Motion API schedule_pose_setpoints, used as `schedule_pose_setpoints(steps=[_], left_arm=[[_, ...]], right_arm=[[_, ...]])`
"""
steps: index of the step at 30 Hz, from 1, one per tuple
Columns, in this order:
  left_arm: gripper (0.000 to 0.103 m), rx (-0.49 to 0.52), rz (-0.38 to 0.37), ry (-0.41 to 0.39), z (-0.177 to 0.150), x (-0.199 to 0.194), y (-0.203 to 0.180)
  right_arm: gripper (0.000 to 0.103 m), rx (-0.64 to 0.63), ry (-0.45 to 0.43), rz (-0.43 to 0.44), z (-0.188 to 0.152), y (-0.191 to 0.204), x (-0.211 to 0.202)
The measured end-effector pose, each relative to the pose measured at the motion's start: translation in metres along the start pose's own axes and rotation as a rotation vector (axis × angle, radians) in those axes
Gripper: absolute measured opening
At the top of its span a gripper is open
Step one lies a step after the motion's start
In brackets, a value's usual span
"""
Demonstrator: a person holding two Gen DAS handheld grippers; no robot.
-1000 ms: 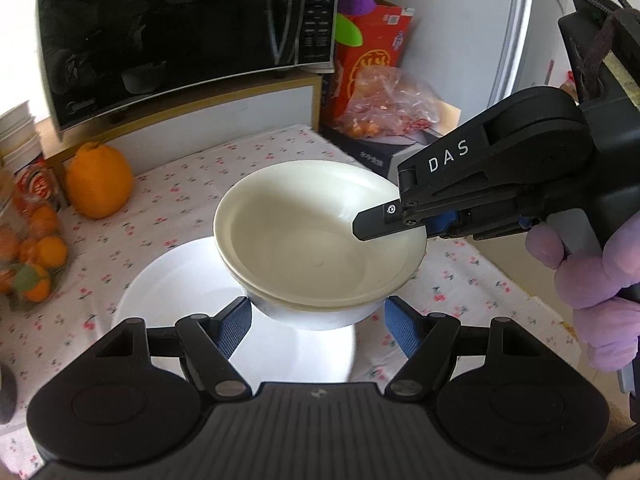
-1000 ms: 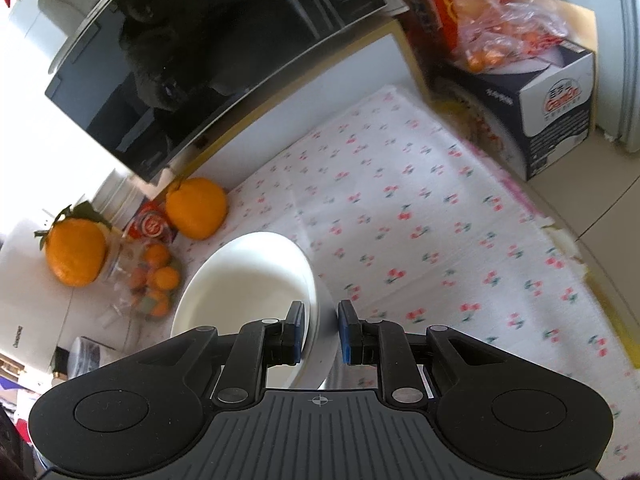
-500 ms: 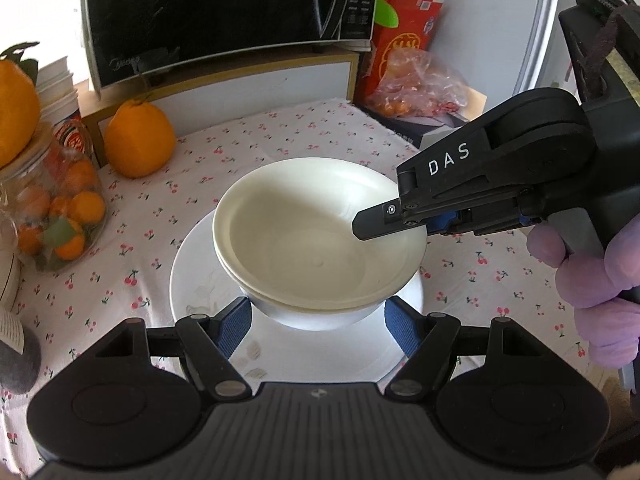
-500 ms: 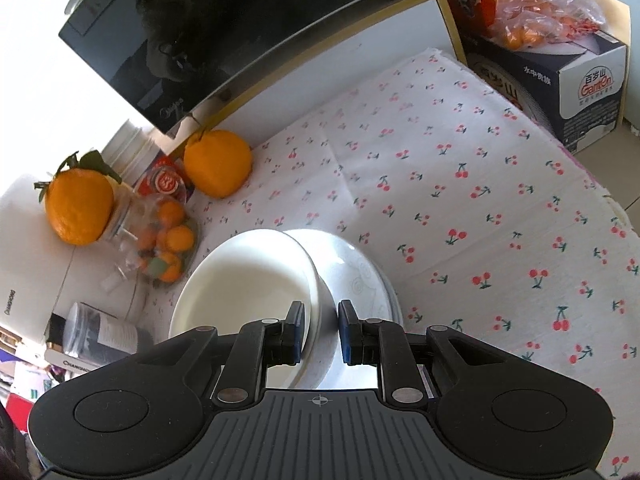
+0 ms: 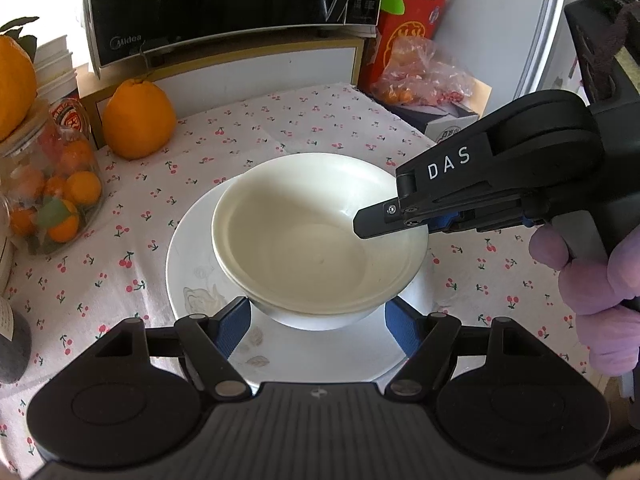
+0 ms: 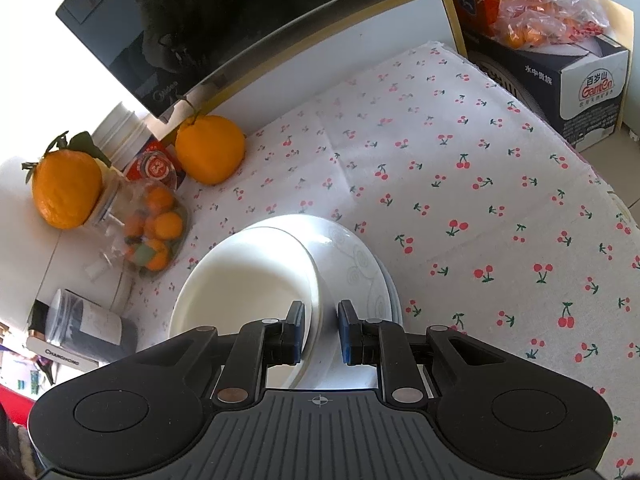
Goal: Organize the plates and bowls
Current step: 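Carry the nested bowls with both grippers onto the plate stack, then open both grippers to release the bowls on the plates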
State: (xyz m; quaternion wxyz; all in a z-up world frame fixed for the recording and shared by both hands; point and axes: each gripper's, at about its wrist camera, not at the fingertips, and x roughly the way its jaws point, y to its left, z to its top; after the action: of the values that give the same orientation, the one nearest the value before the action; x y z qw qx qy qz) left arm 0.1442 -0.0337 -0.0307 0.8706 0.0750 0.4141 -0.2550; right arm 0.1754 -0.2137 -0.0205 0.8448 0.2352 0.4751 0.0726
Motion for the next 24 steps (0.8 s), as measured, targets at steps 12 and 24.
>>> schedule_pose_setpoints(steps=[12,24], left_arm=[[0.093,-0.018,0.007,0.002,0.001,-0.006,-0.001],[0.097,-0.092,0.044,-0.009,-0.005,-0.033,0.001]], right_arm=[[0.052,-0.006,0.008,0.037,0.003,0.0,-0.006],[0.065,-0.042,-0.028,0.031,0.006,-0.002,-0.04]])
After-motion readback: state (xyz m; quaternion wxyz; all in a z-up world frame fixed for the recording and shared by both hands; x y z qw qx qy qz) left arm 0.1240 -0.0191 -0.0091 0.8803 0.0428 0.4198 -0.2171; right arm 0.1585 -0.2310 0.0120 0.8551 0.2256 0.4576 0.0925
